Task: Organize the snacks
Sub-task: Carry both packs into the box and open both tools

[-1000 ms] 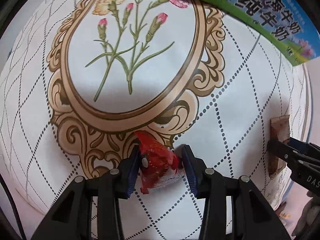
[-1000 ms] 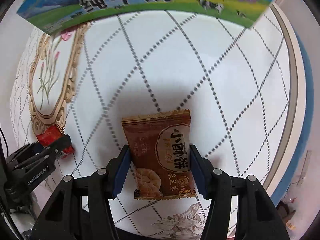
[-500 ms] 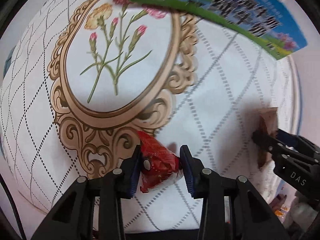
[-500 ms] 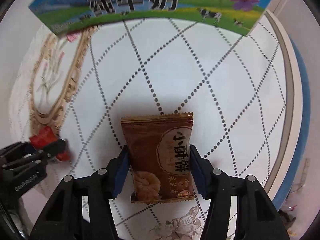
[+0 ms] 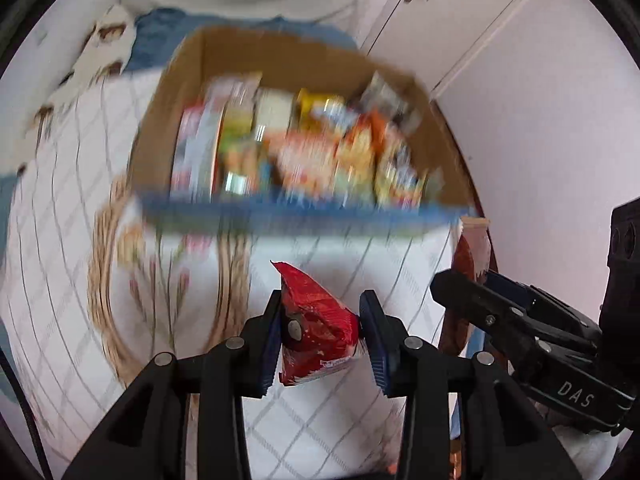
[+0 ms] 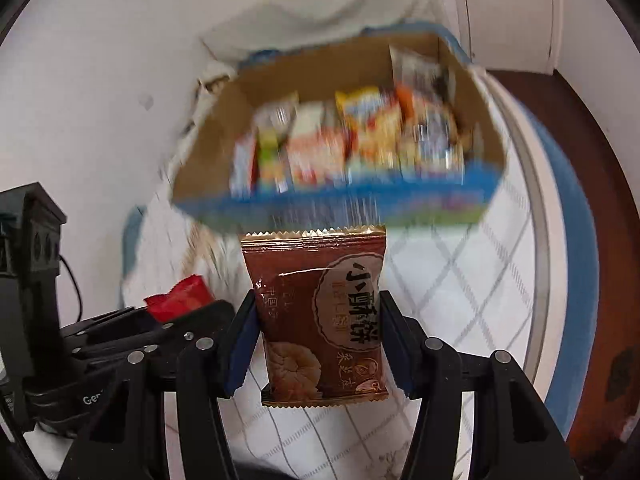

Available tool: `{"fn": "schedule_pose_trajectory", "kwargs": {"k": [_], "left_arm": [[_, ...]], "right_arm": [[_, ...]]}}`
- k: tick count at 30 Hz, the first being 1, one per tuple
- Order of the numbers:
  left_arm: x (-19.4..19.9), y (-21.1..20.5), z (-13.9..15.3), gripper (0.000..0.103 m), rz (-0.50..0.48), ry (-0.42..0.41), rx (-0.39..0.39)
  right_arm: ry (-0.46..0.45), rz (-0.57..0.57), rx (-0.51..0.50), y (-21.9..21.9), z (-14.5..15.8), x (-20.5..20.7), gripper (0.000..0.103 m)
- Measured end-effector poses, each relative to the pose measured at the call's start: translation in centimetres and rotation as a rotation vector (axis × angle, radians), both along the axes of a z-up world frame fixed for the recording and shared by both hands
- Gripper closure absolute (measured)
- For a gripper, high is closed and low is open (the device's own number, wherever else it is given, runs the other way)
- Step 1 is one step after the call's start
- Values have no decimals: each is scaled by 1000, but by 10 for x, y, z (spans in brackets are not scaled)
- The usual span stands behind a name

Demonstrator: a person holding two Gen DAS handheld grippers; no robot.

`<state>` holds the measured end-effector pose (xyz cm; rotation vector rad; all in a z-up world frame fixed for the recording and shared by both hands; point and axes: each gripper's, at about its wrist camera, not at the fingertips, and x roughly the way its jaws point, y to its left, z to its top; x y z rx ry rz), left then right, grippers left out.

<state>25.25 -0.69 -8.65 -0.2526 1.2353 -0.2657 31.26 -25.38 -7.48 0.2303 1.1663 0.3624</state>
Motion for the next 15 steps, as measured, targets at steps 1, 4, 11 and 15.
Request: {"fn": "schedule_pose_trajectory", "kwargs": {"k": [1,4,11,15], "left_arm": [[14,-3,5,68,-9,-12,2],[57,-4,21,68,-15,-44,38],[181,-9,5,68,1,31,86],[233,-11,-17,68,-3,100,93]], "right_arm": [[-24,1,-8,-3,11,15,44],[-55,-6,-23,14,4,55,44],[18,-11,-55,26,-32,169,44],[62,1,-79,40,-59,220,44]]}}
